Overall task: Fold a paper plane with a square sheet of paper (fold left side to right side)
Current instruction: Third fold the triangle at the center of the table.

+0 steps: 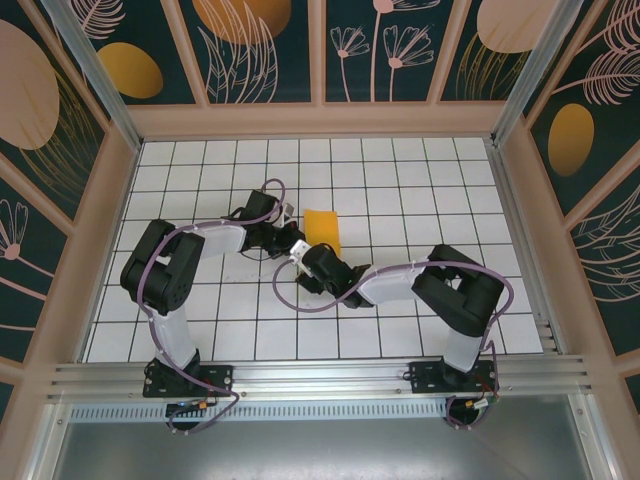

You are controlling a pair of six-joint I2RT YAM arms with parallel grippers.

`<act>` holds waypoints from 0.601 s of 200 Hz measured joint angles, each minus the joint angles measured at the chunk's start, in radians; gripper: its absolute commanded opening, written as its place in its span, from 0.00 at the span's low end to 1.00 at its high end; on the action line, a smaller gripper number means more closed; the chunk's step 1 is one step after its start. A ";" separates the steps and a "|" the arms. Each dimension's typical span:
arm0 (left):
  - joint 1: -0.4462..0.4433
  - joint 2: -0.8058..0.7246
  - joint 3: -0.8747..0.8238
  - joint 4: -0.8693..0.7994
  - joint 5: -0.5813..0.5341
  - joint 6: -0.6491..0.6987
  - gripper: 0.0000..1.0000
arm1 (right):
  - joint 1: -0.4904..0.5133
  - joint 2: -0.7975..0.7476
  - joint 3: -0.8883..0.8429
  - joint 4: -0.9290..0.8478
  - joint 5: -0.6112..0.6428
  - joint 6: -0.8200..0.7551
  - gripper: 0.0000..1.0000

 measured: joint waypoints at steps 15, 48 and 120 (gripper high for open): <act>0.000 0.000 0.000 0.000 0.000 0.000 0.06 | -0.001 0.000 0.003 0.001 0.000 -0.008 0.39; 0.000 0.000 0.000 0.000 0.000 0.001 0.08 | -0.003 0.000 0.004 -0.006 -0.006 -0.016 0.11; 0.004 -0.041 0.010 -0.084 -0.030 0.054 0.35 | -0.018 -0.008 0.006 -0.033 -0.063 -0.019 0.00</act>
